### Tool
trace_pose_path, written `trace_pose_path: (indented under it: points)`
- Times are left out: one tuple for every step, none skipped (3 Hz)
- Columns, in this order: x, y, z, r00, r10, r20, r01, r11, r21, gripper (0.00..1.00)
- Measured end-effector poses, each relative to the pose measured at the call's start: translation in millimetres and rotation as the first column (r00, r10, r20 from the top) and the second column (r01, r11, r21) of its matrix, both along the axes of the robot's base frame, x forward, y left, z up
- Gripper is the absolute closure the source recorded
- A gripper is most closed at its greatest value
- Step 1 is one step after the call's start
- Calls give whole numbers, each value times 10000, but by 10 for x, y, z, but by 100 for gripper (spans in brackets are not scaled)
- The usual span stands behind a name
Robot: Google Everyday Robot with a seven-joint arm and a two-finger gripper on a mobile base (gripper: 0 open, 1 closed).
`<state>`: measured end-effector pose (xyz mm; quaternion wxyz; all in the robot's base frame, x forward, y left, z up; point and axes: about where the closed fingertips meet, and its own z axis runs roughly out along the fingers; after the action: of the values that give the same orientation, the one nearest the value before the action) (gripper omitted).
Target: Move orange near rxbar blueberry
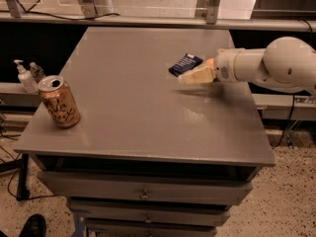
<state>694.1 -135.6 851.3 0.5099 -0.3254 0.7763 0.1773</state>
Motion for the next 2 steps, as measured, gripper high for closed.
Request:
trace_pose_path:
  points:
    - [-85,126,88,9996,247,102,-250,9992,323,0]
    - [-174,256,128,9989,462,124,-469,9968,653,0]
